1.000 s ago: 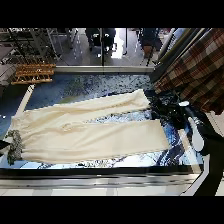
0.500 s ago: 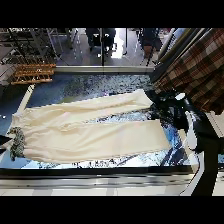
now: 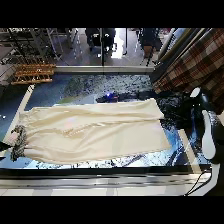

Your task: Fold the clothes and pants, and hang the long-sleeved shirts on hangers.

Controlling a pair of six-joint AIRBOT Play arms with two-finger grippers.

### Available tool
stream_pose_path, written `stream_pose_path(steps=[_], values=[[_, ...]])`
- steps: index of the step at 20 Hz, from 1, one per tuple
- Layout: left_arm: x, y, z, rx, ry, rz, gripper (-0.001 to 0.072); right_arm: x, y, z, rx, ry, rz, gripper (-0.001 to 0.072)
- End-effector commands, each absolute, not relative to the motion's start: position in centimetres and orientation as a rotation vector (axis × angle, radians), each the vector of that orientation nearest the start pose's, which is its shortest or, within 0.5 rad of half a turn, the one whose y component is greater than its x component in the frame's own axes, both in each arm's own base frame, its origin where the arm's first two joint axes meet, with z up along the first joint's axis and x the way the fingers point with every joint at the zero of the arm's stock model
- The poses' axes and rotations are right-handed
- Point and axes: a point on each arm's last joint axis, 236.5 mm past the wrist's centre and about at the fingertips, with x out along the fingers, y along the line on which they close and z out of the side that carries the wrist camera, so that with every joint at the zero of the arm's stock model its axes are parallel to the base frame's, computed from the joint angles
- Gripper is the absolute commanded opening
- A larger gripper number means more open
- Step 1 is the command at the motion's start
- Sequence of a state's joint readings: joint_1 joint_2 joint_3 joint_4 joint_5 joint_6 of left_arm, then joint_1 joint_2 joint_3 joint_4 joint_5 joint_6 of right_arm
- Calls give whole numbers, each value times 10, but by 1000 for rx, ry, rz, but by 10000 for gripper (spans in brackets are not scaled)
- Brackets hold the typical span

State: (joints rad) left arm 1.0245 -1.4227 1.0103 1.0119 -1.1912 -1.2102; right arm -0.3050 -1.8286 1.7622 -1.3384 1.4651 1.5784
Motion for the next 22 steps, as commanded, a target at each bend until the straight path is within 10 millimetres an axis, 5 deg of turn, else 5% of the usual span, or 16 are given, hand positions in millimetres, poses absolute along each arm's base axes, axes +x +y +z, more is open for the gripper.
stream_pose_path(steps=[1,5,8,13,16,19,22], values=[[273,226,-60,-971,1133,330,689,391,-87,-23,496,1547,-68,490],[274,230,-60,-963,1122,343,689,302,-52,-30,753,1525,85,491],[275,233,-60,-958,1113,352,689,271,-44,-47,874,1421,59,510],[295,243,-54,-991,1007,374,688,265,-38,-76,980,1301,24,510],[309,251,-51,-976,950,396,683,284,-37,-84,1006,1223,15,509],[318,254,-52,-946,931,409,549,308,-38,-91,1043,1155,-14,505],[324,244,-66,-954,968,384,500,312,-24,-113,1035,1208,-16,455]])
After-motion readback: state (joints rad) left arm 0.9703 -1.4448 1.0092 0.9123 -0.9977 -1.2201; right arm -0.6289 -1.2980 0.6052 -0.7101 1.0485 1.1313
